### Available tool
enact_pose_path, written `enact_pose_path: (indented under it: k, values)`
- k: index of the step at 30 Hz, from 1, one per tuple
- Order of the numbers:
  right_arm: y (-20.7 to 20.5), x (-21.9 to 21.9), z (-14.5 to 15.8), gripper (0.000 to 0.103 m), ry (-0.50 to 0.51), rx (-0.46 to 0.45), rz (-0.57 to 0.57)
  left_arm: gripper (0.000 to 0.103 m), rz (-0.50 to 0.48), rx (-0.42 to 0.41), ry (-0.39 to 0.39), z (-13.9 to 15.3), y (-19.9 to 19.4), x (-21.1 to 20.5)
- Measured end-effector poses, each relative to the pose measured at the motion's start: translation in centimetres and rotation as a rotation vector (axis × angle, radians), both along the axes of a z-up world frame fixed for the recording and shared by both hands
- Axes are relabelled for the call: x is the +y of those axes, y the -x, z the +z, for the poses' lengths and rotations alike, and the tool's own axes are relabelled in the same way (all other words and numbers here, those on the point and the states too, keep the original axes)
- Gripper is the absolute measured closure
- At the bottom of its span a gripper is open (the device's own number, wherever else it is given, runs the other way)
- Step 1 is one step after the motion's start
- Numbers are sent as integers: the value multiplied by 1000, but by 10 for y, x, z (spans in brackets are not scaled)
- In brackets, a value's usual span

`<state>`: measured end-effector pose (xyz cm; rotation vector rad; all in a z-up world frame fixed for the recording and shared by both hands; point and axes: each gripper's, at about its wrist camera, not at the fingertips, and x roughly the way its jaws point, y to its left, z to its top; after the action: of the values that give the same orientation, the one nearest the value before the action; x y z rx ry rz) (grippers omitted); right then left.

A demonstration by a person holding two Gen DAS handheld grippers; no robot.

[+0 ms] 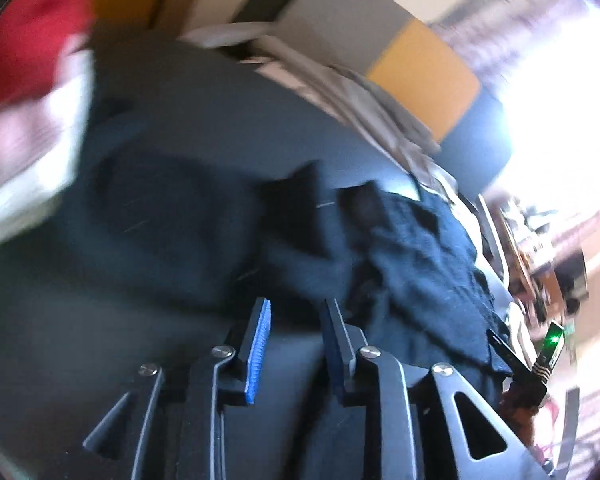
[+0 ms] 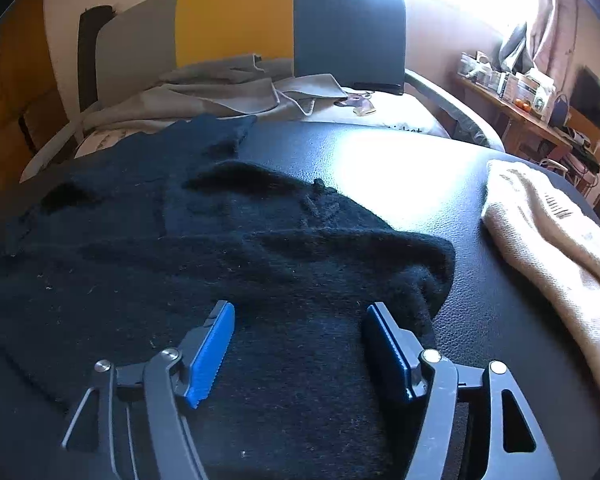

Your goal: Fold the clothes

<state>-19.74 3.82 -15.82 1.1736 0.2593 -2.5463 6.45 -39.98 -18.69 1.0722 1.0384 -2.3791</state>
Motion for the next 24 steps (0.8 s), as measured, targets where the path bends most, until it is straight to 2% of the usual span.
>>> enact_pose_path:
  k: [4,7,10,12,15,18,20,21,22,24]
  values:
    - [0,-1,2,31,-14,1,-2,74,106,-20,34,-2,-61,-28]
    - [-10,-3,13,31,-11,24,-6,71,181,5,16,-4,-91,-49]
    - [-35,-9,33,28,68,78,8,71,207,6,50,-2,-103,-60]
    - [-52,-20,38,25,124,60,46,70,175,10,104,5,-98,-57]
    - [-76,-41,35,25,170,28,105,70,87,8,224,23,-75,-46]
    - [-92,-63,21,25,157,-4,160,68,14,-66,457,45,-38,-31]
    - [-95,-71,14,23,143,-25,180,66,-22,-178,620,51,-8,-28]
    - [-96,-74,11,19,136,-34,188,65,-45,-244,686,51,9,-29]
    - [-96,-75,9,15,139,-44,197,65,-64,-310,724,47,26,-33]
    - [-95,-72,8,14,172,-58,208,65,-96,-438,769,34,56,-43]
